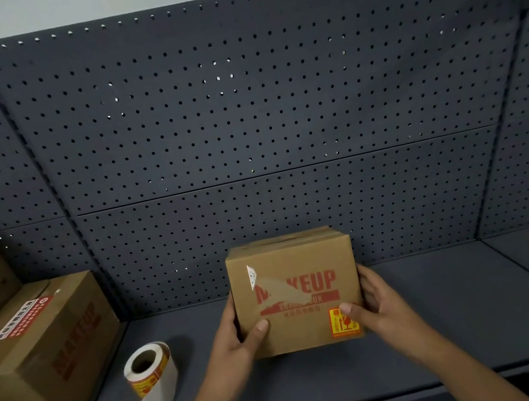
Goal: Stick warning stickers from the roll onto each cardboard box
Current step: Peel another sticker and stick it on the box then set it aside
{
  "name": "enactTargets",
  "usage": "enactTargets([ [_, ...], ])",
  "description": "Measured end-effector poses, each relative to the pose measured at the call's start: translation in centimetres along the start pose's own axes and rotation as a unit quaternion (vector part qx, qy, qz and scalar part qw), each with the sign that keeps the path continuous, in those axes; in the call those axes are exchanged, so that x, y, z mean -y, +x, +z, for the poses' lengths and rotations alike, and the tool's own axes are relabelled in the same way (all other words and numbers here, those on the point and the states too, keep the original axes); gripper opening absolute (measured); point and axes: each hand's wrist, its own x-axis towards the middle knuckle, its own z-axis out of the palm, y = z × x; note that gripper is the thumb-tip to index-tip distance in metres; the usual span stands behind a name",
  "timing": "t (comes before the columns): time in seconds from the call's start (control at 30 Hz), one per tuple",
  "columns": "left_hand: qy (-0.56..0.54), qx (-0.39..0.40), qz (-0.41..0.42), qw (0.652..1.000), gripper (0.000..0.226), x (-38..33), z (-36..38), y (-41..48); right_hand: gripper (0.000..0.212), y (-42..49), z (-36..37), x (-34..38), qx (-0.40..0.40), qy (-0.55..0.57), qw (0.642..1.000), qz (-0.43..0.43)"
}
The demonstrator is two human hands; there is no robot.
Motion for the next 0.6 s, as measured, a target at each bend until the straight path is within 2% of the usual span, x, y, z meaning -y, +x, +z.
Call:
enactTargets([
  [0.3, -0.012, -0.004, 0.006, 1.0, 0.079, 2.8, 0.4, -1.4, 0.083, -1.6, 0.7, -2.8, -0.014, -0.008, 1.0, 0.019],
  [0.37, -0.029, 0.0, 0.011, 1.0, 0.075, 2.5, 0.3, -1.9, 0.077, -2.1, 0.6, -2.6, -0.02, -0.005, 1.0, 0.012],
  [0.43, -0.057, 0.002, 0.023, 0.998, 0.07, 1.7, 0.2, -2.3, 0.062, -2.4, 0.7, -1.7, -0.029, 0.009, 0.999, 0.013],
  [0.53, -0.096, -0.035, 0.03, 0.994, 0.084, -0.1, 0.2, -1.8, 0.04, -1.9, 0.9, 0.0, -0.055, 0.057, 0.997, -0.011],
  [0.6, -0.106, -0.083, 0.032, 0.99, 0.081, -1.8, 0.7, -1.1, 0.044, -1.2, 0.9, 1.0, -0.09, 0.058, 0.994, -0.013],
])
